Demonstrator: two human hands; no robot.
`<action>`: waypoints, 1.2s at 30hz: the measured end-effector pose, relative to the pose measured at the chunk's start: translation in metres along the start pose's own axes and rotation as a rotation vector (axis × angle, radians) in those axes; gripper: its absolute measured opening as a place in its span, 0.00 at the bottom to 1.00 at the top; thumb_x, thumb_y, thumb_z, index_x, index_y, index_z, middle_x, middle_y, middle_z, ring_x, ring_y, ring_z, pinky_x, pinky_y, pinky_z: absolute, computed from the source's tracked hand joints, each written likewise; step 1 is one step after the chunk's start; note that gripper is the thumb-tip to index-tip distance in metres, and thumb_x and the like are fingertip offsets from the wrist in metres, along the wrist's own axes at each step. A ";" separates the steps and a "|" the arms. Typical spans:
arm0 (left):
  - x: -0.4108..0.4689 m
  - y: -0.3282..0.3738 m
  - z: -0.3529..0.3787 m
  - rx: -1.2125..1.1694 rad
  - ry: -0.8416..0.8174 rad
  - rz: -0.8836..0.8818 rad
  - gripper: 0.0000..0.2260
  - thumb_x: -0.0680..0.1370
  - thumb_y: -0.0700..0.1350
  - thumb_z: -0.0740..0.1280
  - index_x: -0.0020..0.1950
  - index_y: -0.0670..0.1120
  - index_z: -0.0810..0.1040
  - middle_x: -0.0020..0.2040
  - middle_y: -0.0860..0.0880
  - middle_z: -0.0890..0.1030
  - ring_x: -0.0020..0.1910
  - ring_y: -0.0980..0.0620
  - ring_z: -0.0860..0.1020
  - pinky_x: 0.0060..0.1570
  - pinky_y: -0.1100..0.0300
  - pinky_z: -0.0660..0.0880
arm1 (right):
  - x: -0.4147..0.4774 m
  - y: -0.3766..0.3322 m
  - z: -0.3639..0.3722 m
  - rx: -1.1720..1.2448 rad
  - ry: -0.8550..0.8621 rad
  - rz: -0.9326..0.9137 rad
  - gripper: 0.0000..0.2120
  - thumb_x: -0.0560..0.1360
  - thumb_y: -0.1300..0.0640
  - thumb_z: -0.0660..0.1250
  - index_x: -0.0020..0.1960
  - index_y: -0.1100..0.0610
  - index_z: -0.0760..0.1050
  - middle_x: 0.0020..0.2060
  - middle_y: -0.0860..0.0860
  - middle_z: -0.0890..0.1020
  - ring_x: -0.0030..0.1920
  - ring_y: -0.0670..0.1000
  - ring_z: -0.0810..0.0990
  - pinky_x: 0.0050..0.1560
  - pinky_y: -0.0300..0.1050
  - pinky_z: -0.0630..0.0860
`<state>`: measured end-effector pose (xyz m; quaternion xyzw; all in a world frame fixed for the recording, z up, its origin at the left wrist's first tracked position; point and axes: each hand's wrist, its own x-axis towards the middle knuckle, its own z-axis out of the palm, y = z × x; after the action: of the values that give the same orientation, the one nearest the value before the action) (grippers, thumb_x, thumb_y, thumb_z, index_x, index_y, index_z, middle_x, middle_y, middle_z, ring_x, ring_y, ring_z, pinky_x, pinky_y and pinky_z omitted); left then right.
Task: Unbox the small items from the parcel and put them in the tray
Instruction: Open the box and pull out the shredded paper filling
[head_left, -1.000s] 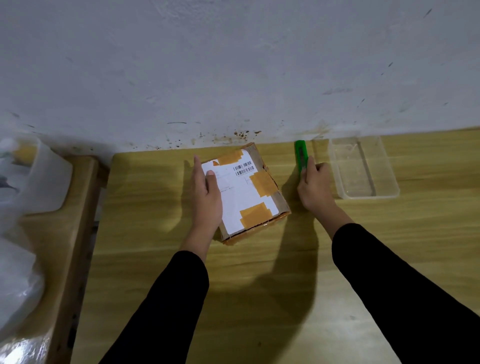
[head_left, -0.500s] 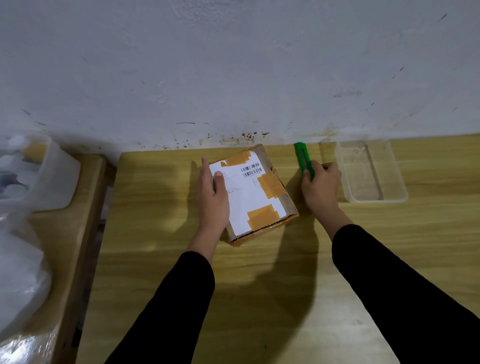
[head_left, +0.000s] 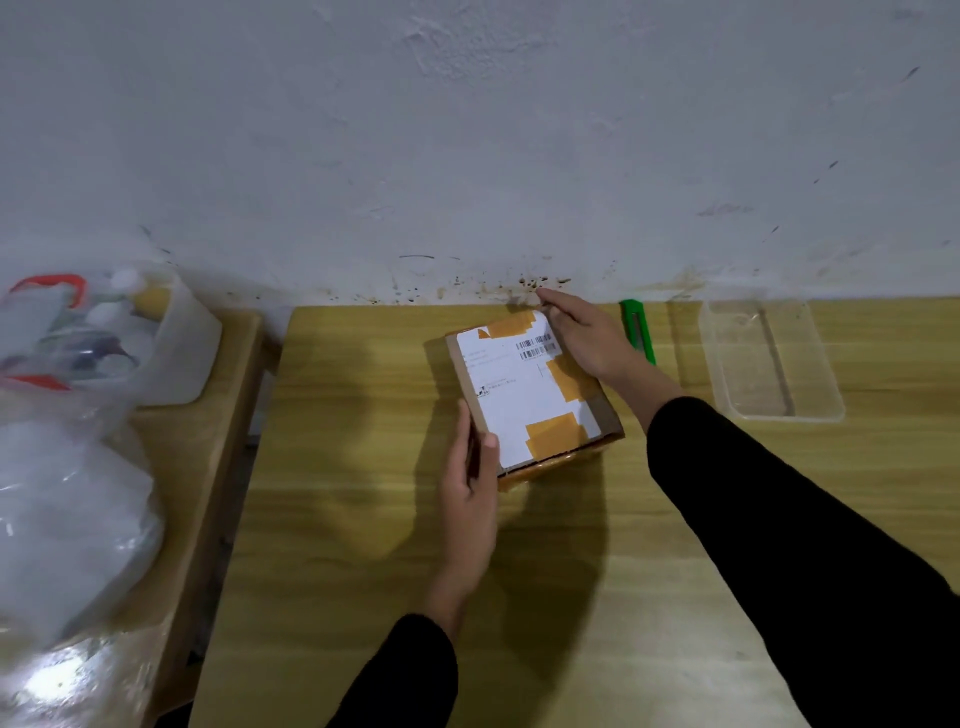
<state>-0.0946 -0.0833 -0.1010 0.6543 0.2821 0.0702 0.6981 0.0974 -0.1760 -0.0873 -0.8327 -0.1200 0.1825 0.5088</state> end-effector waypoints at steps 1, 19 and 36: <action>-0.007 -0.002 -0.003 0.008 -0.022 0.007 0.24 0.76 0.51 0.62 0.71 0.61 0.60 0.67 0.60 0.70 0.64 0.67 0.71 0.57 0.72 0.70 | -0.001 0.002 0.001 0.049 0.003 0.024 0.17 0.81 0.60 0.54 0.68 0.58 0.68 0.69 0.54 0.70 0.70 0.51 0.66 0.66 0.37 0.61; -0.002 0.016 -0.017 0.144 0.329 -0.054 0.15 0.80 0.47 0.61 0.61 0.41 0.78 0.58 0.43 0.81 0.58 0.45 0.78 0.55 0.56 0.74 | -0.204 0.060 0.027 0.062 0.545 0.001 0.08 0.74 0.51 0.62 0.47 0.56 0.71 0.44 0.56 0.76 0.46 0.54 0.74 0.49 0.43 0.71; -0.041 0.004 -0.021 -0.008 0.045 -0.011 0.17 0.81 0.41 0.58 0.70 0.43 0.68 0.60 0.55 0.72 0.59 0.59 0.71 0.42 0.81 0.70 | -0.210 0.052 0.004 -0.428 0.237 -0.496 0.08 0.74 0.56 0.65 0.45 0.59 0.81 0.39 0.54 0.80 0.43 0.50 0.74 0.44 0.47 0.73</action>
<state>-0.1380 -0.0834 -0.0847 0.6480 0.3011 0.0822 0.6947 -0.0936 -0.2775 -0.0969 -0.8815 -0.2944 -0.0737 0.3618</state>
